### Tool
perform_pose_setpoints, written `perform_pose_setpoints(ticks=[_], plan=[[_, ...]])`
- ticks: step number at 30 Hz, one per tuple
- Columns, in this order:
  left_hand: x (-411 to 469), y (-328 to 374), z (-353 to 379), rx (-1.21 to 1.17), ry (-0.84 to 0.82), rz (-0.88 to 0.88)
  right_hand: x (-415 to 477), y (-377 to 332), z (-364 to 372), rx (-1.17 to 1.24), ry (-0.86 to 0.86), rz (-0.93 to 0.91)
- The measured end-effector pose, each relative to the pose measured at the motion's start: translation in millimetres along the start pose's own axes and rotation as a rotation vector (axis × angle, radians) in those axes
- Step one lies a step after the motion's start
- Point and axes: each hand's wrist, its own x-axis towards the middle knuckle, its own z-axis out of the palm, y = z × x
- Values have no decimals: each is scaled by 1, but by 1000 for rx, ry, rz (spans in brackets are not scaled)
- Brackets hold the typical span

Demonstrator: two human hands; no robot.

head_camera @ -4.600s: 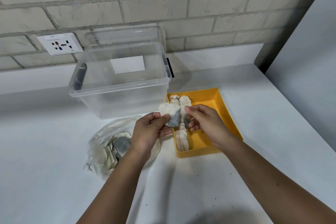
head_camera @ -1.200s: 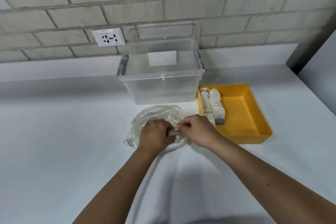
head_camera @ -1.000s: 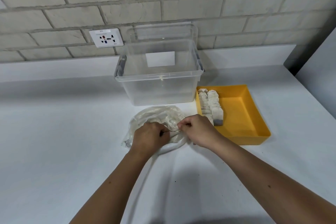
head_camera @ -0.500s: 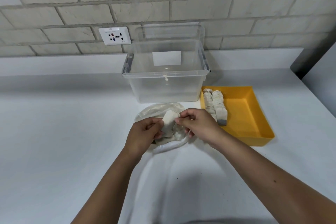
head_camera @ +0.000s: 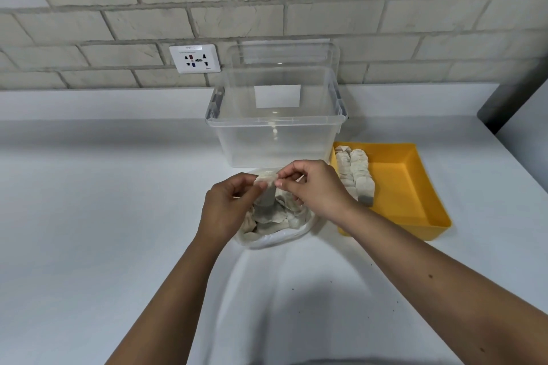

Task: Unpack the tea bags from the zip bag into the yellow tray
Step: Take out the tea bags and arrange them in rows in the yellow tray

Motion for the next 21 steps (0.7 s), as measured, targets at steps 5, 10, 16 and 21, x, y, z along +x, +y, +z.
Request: perform_pose_setpoints(ticks=[5,10,16,21], plan=[[4,-13,-8,4,92,-46,-2,20,13,-136,-112,24],[7,-19,-12,13,105,-73,-6,35,35,-393,-248,-67],[9,-21,-13,9,117,-81,-7,41,46,-513,-198,-91],[10,-22,-15,8,125,-98,-10,45,44,-423,-117,-87]])
